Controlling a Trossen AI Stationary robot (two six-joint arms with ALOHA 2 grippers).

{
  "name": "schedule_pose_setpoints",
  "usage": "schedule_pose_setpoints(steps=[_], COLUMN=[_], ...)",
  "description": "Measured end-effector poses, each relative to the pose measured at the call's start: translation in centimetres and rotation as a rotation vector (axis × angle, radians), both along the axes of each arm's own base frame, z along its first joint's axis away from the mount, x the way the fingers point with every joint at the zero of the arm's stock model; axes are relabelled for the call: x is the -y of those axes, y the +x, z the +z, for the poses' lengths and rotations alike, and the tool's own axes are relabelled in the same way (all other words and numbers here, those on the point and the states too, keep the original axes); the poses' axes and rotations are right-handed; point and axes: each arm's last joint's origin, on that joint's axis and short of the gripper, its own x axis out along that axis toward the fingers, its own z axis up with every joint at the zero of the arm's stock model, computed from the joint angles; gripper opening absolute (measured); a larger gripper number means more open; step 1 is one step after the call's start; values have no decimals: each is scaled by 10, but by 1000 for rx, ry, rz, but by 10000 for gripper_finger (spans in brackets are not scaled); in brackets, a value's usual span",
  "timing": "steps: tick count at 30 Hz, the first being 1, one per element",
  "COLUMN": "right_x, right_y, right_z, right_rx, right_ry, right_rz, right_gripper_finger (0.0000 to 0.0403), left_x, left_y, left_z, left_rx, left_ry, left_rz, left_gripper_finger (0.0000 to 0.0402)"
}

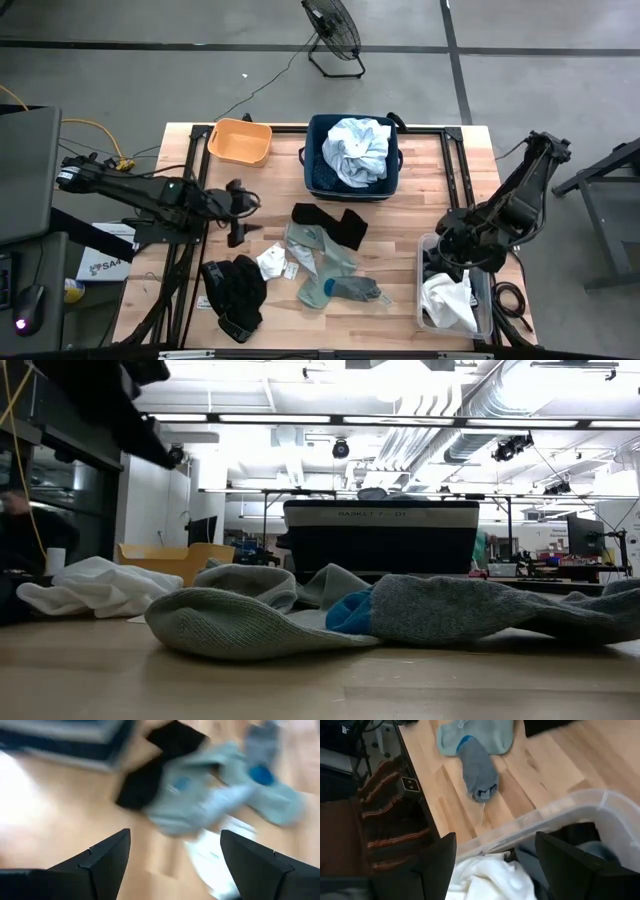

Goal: Pick & Place Cloths
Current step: Put the black boxer shorts into the transparent bin

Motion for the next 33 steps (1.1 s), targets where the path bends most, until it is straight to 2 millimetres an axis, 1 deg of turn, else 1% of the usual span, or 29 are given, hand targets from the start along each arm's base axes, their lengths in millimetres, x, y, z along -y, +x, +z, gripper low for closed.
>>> schedule_pose_setpoints(steps=[4,6,9,12,19,23,29,33], right_x=[0,0,0,0,0,1,1,1], right_y=[1,1,1,1,2,2,2,2], right_z=[0,-1,-1,0,0,0,0,0], right_rx=[17,18,21,31,48,60,60,60], right_ry=[-33,-35,-38,-48,-82,-93,-93,-93], right_rz=[9,10,7,1,25,15,15,15], right_gripper_finger=[262,262,262,262,262,262,262,262], left_x=[5,8,15,28,68,86,104,109], left_y=[-5,-8,-14,-19,-32,-39,-46,-50], left_z=[-4,-8,-14,-20,-29,-36,-49,-62], left_rx=[-104,-176,-294,-395,-533,-603,-713,-792], left_ry=[-243,-336,-392,-415,-360,-330,-262,-143], left_rz=[-58,-75,-91,-145,-363,-429,-464,-441], left_gripper_finger=[303,303,303,303,303,303,303,303])
